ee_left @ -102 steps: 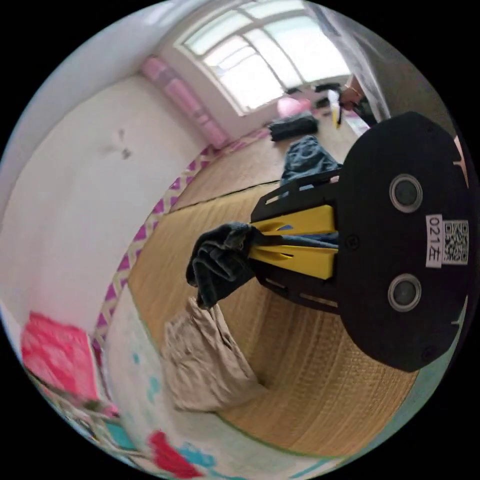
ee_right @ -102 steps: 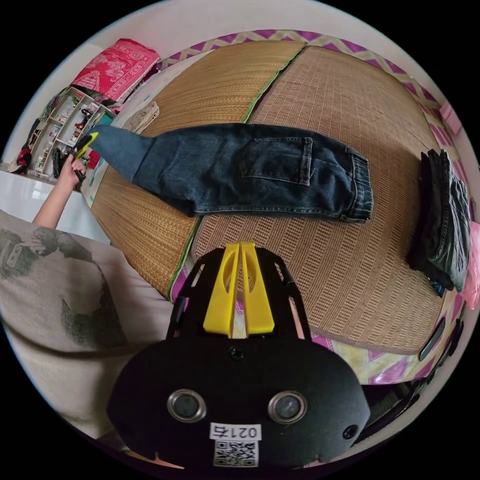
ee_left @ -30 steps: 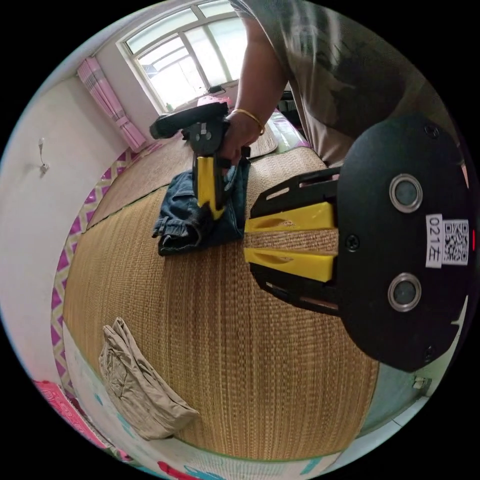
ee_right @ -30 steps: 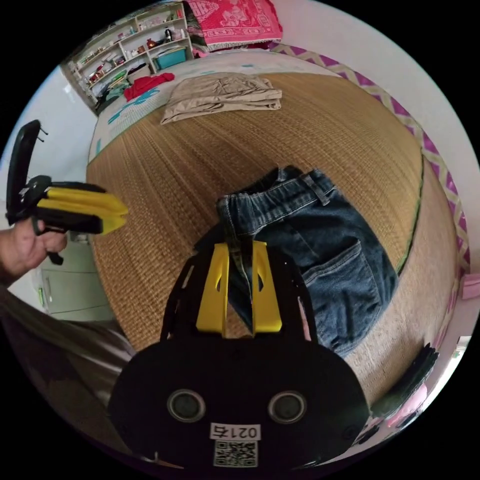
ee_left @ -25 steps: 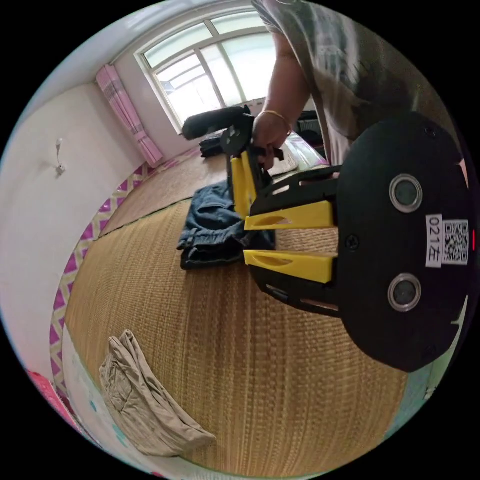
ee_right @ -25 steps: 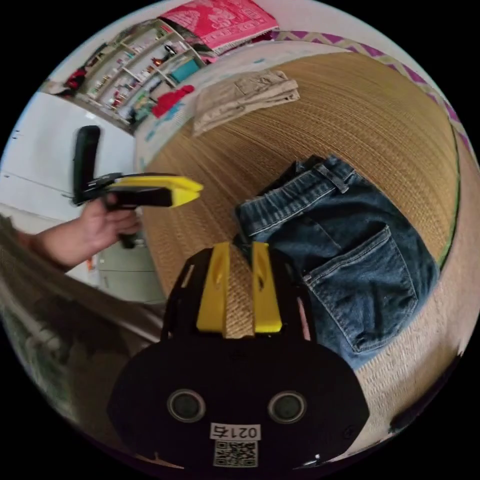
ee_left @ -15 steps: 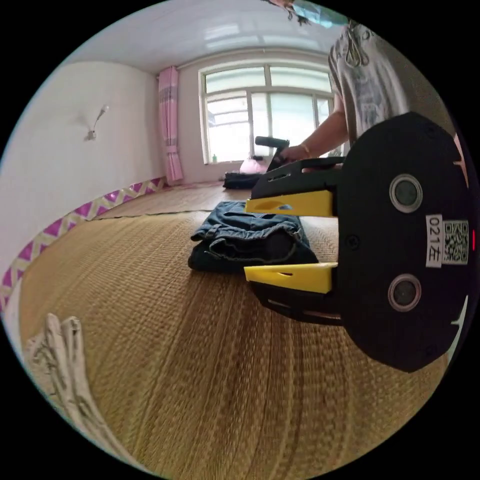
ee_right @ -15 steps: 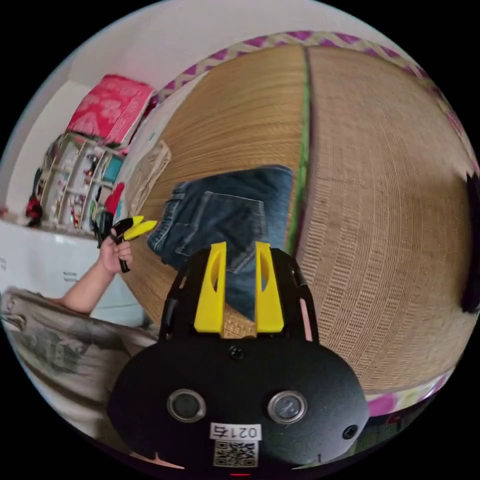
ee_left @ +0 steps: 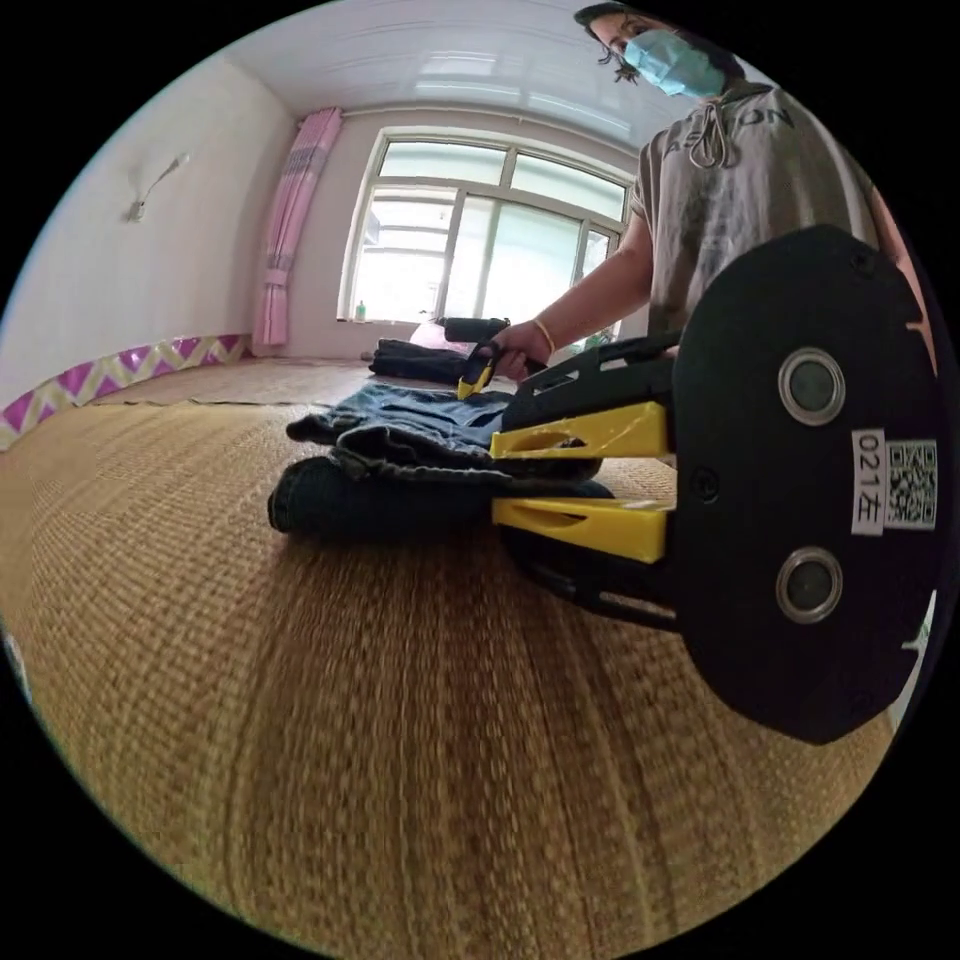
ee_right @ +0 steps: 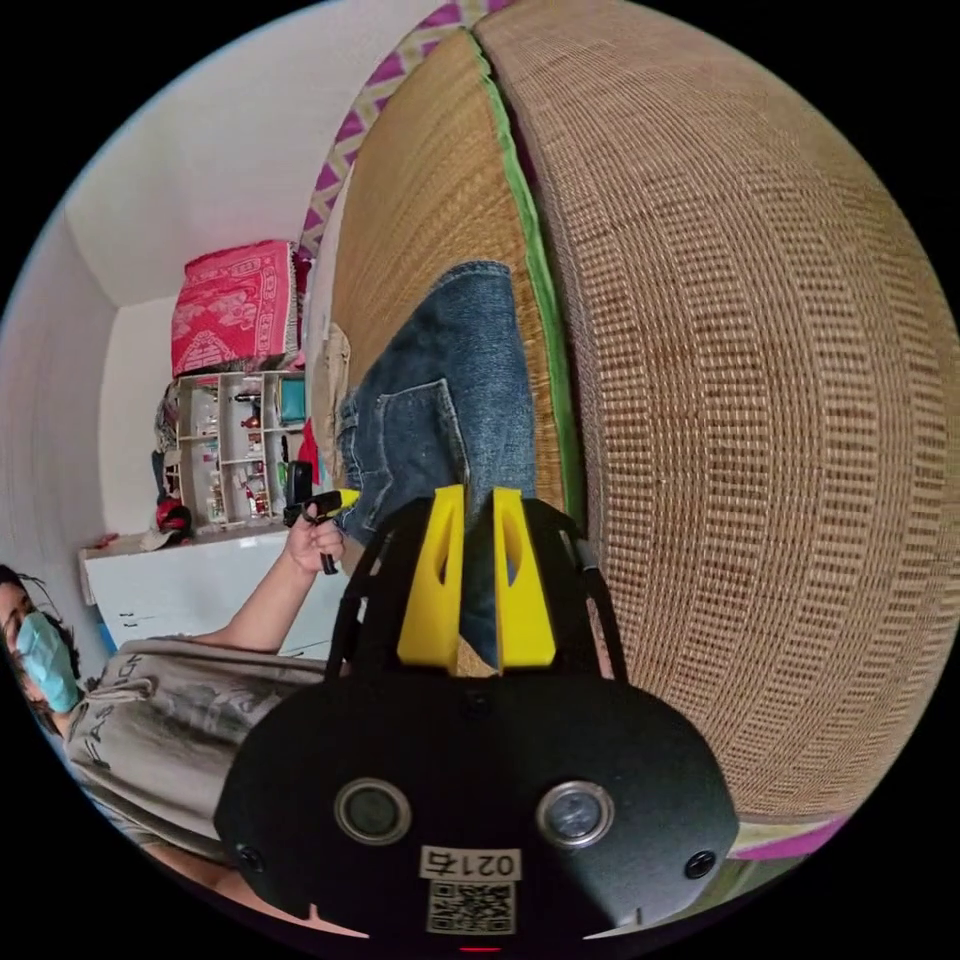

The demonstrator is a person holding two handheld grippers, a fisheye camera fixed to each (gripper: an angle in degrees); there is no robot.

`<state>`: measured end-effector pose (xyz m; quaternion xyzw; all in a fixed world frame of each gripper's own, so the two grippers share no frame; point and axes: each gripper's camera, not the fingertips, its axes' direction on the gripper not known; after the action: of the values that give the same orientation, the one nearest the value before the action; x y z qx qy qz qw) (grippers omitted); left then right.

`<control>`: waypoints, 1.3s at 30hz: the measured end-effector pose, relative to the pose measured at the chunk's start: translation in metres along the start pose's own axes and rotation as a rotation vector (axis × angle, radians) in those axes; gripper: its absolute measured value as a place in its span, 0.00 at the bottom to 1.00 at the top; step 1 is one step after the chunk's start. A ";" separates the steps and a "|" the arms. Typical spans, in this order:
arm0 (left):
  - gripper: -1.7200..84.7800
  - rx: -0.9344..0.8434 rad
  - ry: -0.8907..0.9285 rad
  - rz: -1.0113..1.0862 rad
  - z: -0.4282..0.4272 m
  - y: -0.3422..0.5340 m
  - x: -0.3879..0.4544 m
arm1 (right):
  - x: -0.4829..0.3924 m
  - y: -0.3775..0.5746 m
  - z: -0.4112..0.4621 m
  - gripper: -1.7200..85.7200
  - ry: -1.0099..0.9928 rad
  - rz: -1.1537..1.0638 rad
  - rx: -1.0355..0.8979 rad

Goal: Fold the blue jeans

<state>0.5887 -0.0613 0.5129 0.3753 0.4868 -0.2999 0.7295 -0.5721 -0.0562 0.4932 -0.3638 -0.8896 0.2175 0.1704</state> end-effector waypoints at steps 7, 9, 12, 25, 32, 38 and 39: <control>0.08 -0.039 0.004 0.185 0.008 -0.009 0.140 | 0.010 0.051 -0.090 0.07 -0.164 -0.052 0.117; 0.08 -0.085 -0.009 0.263 0.037 -0.024 0.201 | 0.020 0.070 -0.124 0.07 -0.185 -0.050 0.165; 0.08 -0.158 -0.002 0.355 0.097 -0.057 0.277 | 0.041 0.103 -0.191 0.07 -0.200 -0.024 0.263; 0.08 -0.384 -0.129 0.756 0.477 -0.244 0.695 | 0.145 0.227 -0.525 0.08 -0.034 0.017 0.878; 0.02 -0.111 -0.302 0.695 0.569 -0.314 0.763 | 0.230 0.229 -0.502 0.08 -0.103 0.305 1.099; 0.01 -0.221 -0.269 0.721 0.546 -0.265 0.678 | 0.253 0.232 -0.458 0.03 -0.130 0.298 0.895; 0.01 -0.225 -0.282 0.749 0.528 -0.244 0.661 | 0.245 0.229 -0.454 0.03 -0.133 0.249 0.848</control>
<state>0.8778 -0.6837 -0.0388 0.3999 0.2417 -0.0070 0.8841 -0.3968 0.3865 0.7962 -0.3513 -0.6801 0.6049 0.2196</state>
